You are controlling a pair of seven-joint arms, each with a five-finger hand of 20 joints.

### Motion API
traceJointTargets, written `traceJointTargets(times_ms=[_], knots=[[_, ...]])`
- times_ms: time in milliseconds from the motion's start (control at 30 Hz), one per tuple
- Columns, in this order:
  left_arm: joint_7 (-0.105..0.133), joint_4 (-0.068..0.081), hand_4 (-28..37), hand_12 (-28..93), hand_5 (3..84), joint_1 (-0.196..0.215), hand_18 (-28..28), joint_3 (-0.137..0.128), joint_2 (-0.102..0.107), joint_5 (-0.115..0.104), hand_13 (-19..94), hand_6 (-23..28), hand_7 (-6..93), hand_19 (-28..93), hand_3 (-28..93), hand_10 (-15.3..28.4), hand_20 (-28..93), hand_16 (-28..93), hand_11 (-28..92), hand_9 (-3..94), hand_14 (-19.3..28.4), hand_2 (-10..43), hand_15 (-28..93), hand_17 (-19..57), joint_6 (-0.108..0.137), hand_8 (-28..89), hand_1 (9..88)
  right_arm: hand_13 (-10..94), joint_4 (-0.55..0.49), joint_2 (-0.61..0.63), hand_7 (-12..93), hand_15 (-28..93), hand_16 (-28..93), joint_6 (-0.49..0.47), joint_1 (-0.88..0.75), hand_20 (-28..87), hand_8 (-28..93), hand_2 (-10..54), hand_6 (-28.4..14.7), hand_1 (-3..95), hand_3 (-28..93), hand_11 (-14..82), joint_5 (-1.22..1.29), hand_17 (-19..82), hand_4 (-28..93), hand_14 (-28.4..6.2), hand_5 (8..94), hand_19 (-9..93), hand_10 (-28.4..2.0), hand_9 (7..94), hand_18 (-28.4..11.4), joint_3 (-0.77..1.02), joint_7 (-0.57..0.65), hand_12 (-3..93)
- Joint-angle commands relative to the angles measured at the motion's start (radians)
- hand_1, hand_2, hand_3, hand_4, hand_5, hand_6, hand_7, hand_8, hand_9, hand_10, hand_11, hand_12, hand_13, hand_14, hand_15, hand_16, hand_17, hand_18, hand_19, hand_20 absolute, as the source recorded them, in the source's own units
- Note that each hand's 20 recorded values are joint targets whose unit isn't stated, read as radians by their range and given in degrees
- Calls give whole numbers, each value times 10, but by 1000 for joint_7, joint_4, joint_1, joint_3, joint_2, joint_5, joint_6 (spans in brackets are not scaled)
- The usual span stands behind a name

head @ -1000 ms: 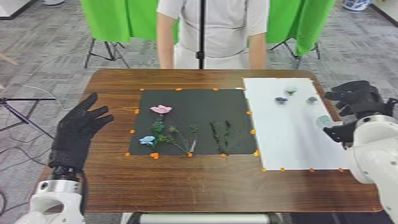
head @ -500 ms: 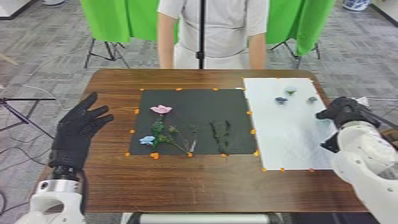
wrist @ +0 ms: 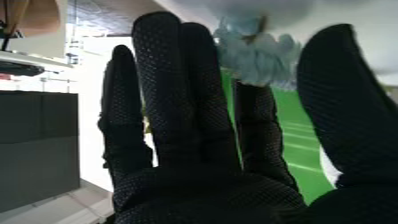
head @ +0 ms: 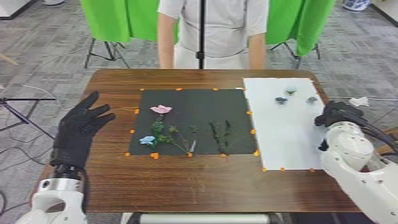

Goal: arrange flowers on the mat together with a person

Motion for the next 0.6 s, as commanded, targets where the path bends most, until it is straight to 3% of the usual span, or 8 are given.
traceJointTargets(times_ms=[33, 100, 200, 433, 600], knots=[[-10, 4, -265, 96, 368, 1, 260, -3, -10, 1, 294, 59, 110, 510, 796, 185, 192, -78, 252, 377, 273, 54, 507, -75, 3, -86, 253, 740, 40, -2, 334, 458, 254, 94, -37, 126, -34, -95, 22, 549, 657, 182, -7, 346, -278, -36, 608, 745, -92, 771, -174, -21, -2, 309], [-10, 4, -265, 95, 368, 1, 260, -2, -9, 0, 294, 58, 110, 510, 796, 185, 192, -78, 251, 377, 272, 54, 507, -75, 2, -86, 253, 790, 45, -2, 346, 394, 324, 129, -43, 133, -20, -95, 20, 614, 617, 151, -17, 415, -280, -2, 663, 707, -69, 820, -126, -25, -14, 341], [-4, 5, -265, 95, 368, 1, 260, 0, -5, -3, 294, 59, 110, 510, 796, 185, 192, -78, 251, 377, 273, 54, 507, -75, 4, -86, 253, 844, 50, 3, 328, 369, 351, 190, -39, 182, 6, -95, 19, 656, 595, 142, -28, 457, -282, 2, 754, 705, -48, 877, -92, -42, -21, 357], [4, 7, -265, 95, 368, 0, 260, -2, -3, -10, 294, 59, 110, 510, 795, 186, 192, -78, 250, 377, 273, 54, 507, -75, 5, -86, 253, 869, 6, 9, 294, 367, 351, 277, -27, 188, 16, -95, 19, 664, 597, 129, -68, 466, -283, -1, 796, 730, -44, 903, -81, -29, -39, 362], [22, -6, -265, 96, 368, 44, 259, -28, 4, -26, 294, 59, 110, 509, 796, 185, 192, -79, 250, 378, 273, 54, 507, -75, 25, -86, 253, 874, -108, -3, 283, 380, 349, 327, 58, 193, 21, -95, 17, 657, 613, 125, -71, 468, -283, -3, 805, 740, -42, 910, -88, -69, -115, 364]])
